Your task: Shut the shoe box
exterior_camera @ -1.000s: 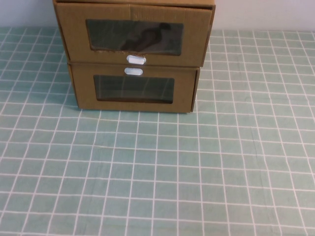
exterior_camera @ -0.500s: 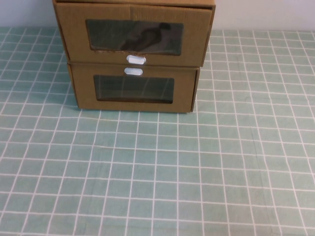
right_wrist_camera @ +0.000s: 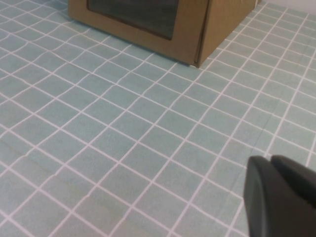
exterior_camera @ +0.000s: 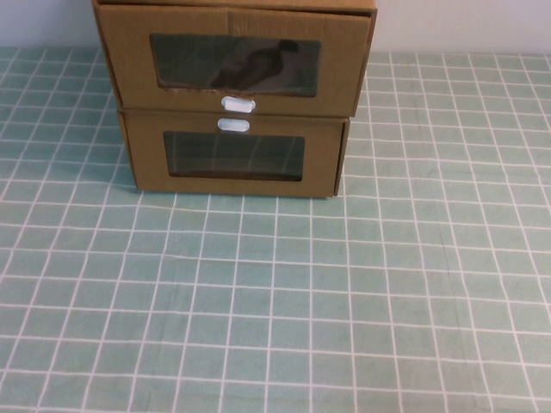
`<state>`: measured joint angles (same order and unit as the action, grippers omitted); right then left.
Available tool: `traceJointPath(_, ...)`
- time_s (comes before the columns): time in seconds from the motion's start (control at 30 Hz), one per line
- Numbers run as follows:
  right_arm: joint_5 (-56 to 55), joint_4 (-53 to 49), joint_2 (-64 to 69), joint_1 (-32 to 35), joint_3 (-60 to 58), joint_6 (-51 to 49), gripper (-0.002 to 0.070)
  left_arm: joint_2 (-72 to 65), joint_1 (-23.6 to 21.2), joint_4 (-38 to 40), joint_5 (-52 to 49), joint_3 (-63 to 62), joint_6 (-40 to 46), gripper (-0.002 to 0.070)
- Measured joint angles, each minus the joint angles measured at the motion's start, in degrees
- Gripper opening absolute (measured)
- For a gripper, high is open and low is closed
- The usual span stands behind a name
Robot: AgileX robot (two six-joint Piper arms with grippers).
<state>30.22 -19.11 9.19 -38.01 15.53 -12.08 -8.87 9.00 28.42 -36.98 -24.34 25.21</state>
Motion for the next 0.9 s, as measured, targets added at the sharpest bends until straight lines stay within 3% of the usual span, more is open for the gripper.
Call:
traceJointPath(0.13, 0.0, 0.0, 0.0, 0.0, 0.0, 0.0, -0.0014, 0.41, 0.0, -0.98, 0.32, 1.64, 0.0, -0.0005)
traceJointPath(0.27, 0.0, 0.0, 0.0, 0.0, 0.0, 0.0, -0.0014, 3.36, 0.0, -8.75, 3.02, 7.14, -0.32, -0.0005)
traceJointPath(0.6, 0.0, 0.15, 0.0, 0.0, 0.0, 0.0, -0.0014, 9.39, 0.0, -17.89, 18.96, 25.56, -7.17, -0.0005)
traceJointPath(0.9, 0.05, 0.49, 0.0, 0.0, 0.0, 0.0, -0.0014, 9.48, 0.0, -28.94, 15.57, 25.81, -22.54, -0.0005)
